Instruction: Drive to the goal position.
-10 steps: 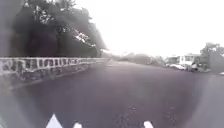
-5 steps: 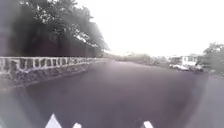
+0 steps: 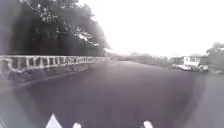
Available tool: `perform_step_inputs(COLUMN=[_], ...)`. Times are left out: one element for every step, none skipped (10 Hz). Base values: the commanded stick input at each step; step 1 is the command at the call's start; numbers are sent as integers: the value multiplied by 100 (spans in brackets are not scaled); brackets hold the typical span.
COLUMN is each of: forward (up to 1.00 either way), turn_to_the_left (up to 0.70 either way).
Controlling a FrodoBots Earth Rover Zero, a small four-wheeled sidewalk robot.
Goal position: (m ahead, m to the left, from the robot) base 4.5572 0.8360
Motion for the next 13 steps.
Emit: perform_step_inputs(forward=[70,70,70,70,70,70,70,70,70,70,70,70,70], turn_to_the_left=[0,0,0,0,0,0,0,-1,-2,-4,-35,-35,-35])
